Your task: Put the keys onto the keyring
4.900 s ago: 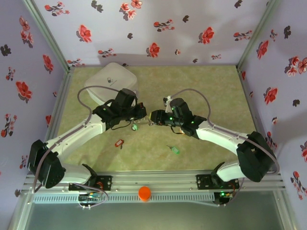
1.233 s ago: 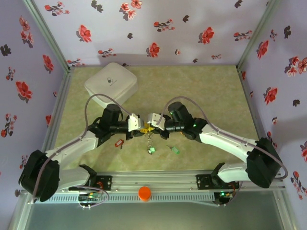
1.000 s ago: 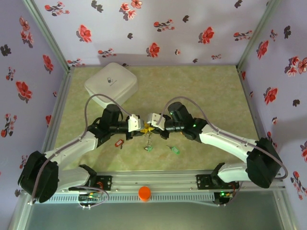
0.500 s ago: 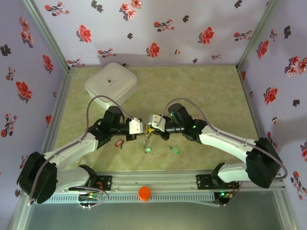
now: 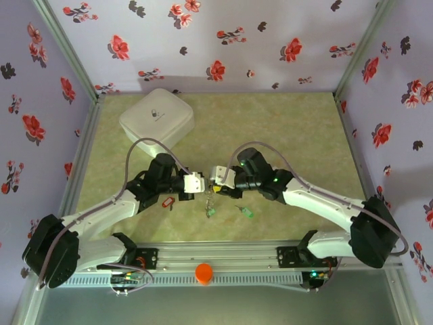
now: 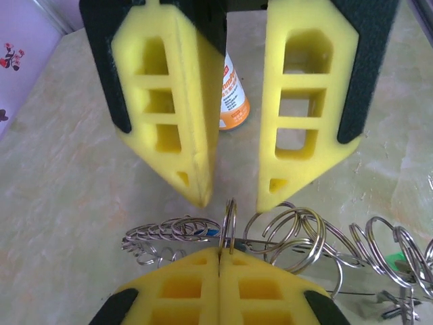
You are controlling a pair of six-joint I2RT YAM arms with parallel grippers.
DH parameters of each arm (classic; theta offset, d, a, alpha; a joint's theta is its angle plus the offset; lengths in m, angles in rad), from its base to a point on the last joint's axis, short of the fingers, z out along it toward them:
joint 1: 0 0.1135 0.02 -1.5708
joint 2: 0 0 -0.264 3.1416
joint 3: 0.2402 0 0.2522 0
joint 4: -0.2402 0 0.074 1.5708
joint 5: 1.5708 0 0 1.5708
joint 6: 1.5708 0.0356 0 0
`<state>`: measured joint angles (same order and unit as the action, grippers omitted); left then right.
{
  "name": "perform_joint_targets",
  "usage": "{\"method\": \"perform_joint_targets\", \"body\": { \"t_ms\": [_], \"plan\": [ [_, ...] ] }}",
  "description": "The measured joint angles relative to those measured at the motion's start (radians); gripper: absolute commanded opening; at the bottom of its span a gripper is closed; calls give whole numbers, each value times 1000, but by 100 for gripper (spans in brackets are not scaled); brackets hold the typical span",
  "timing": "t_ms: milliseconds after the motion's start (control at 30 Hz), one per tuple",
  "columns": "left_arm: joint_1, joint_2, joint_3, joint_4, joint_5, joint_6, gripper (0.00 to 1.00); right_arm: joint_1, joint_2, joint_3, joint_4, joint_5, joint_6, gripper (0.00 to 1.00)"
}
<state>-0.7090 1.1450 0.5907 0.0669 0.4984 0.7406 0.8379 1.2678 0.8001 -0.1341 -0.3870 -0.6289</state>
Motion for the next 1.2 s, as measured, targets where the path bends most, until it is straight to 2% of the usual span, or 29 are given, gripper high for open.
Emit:
{"method": "perform_joint_targets", "body": {
  "t_ms": [467,767,1033,1200],
  "plan": [
    [-7,2,0,-26,-2,0,0,0,-4,0,-9,23,-8,24],
    [-10,10,2,-27,-2,-1,0,0,6,0,-10,-3,-8,26],
    [-11,16,5,-26,-2,-1,0,1,19,0,13,-16,-8,20],
    [-12,16,5,-29,-2,-1,0,1,38,-1,22,-21,-8,19]
  ]
}}
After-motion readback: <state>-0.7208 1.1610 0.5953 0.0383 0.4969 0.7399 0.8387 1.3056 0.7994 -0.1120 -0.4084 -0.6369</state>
